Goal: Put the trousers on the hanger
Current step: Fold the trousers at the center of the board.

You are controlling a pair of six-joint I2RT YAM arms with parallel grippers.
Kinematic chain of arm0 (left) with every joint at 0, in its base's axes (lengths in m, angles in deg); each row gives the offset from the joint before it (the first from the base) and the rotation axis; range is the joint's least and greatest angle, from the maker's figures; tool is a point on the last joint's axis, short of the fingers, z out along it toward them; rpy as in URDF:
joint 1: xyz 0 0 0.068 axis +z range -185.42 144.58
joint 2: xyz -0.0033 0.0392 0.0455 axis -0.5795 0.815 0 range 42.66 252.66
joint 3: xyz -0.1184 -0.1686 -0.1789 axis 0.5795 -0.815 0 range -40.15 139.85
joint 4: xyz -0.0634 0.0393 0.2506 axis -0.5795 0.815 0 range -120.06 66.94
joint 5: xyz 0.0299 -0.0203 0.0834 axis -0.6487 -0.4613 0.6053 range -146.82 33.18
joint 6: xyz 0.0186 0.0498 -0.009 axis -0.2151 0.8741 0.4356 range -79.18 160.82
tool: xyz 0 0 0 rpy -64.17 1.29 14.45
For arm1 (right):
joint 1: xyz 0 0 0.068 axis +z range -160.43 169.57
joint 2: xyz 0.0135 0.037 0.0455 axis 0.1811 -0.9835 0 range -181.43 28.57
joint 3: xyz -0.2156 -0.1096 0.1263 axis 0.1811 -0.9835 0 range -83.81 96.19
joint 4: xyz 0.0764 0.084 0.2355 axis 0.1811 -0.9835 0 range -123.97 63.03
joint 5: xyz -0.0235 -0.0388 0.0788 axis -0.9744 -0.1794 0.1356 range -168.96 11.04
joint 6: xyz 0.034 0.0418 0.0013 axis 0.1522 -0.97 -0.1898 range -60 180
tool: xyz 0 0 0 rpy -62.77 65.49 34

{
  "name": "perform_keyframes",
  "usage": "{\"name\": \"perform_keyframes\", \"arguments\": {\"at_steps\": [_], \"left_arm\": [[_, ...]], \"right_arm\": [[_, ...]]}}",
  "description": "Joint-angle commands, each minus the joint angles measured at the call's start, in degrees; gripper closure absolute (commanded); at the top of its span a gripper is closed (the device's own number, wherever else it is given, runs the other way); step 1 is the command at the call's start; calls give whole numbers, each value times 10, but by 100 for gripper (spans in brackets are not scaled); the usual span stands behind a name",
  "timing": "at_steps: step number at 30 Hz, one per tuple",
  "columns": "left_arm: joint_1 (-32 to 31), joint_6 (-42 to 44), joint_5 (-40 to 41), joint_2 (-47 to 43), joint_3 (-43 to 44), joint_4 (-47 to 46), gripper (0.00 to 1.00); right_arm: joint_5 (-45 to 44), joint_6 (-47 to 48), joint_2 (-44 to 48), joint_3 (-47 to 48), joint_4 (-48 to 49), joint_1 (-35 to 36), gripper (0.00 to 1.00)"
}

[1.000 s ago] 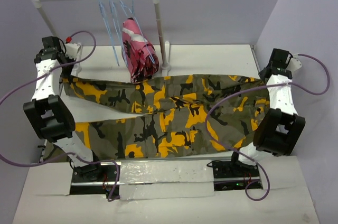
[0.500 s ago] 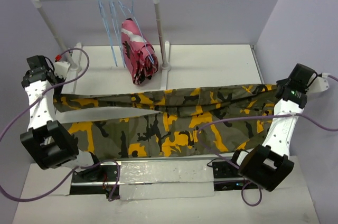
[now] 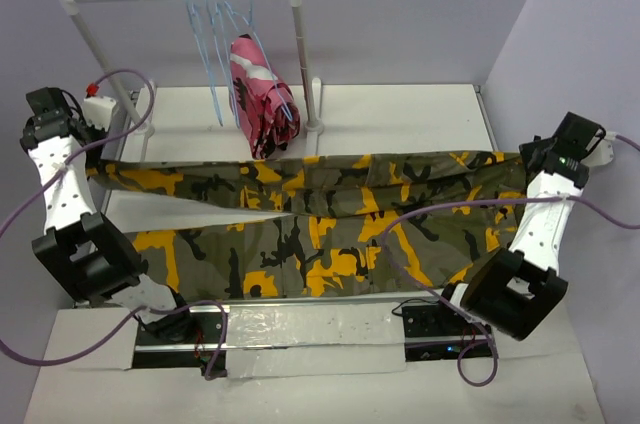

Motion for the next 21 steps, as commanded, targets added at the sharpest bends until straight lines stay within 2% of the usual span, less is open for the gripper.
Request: {"name": "perform_keyframes", "arguments": {"at_steps": [1, 4, 7, 8, 11, 14, 17, 21], "left_arm": [[22, 19, 64, 8, 74, -54, 100], [39, 19, 52, -10, 62, -23, 100], [60, 26, 41, -78, -42, -14, 100], [69, 31, 38, -119, -111, -18, 100], [87, 55, 38, -181, -225, -35, 100], [135, 81, 36, -230, -344, -55, 100], [178, 112, 46, -234, -382, -90, 100], [249, 149, 24, -211, -331, -77, 100]], "right_arm": [[-71, -2, -7, 75, 74, -17, 100], [-68, 10, 13, 58, 71, -17, 100], [-67, 7, 65, -18, 68, -17, 100], [-75, 2, 97, -66, 68, -18, 100], [-94, -16, 153, -176, 71, -21, 100], [-105, -30, 229, -255, 79, -23, 100], [-129, -40, 264, -283, 59, -25, 100], [-143, -47, 281, -263, 28, -25, 100]]}}
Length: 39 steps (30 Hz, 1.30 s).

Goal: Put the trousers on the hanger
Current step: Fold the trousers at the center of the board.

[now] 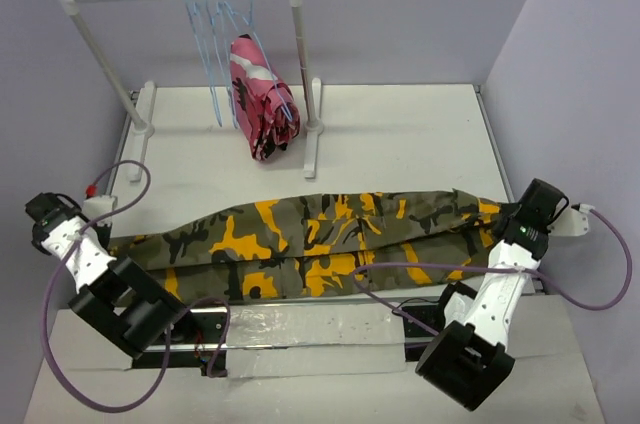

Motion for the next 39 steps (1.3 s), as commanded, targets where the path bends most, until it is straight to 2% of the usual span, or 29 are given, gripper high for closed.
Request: {"name": "perform_keyframes", "arguments": {"at_steps": [1, 9, 13, 17, 19, 22, 25, 28, 33, 39], "left_arm": [[59, 70, 0, 9, 74, -50, 100], [65, 134, -25, -9, 127, -44, 100], [74, 162, -34, -29, 119, -15, 100], [77, 173, -30, -34, 63, -55, 100], [70, 142, -49, -8, 96, -66, 100], [56, 71, -83, 58, 210, -54, 100], [43, 32, -101, 107, 333, -35, 100], [24, 11, -102, 136, 387, -28, 100], [18, 15, -91, 116, 343, -55, 100], [54, 94, -30, 27, 183, -66, 100]], "right_arm": [[-49, -18, 23, 35, 17, -5, 100], [-76, 30, 24, 113, -11, -6, 100], [-98, 0, 68, 77, -30, -8, 100], [-55, 3, 78, 12, 4, -7, 100], [-32, -8, 66, 14, 26, -8, 100], [-5, -21, 31, 51, 47, -7, 100], [16, -28, -15, 118, 58, -8, 100], [43, -31, -62, 181, 57, -6, 100], [62, -34, -67, 207, 51, -6, 100], [2, -44, 37, 97, 11, -4, 100]]}}
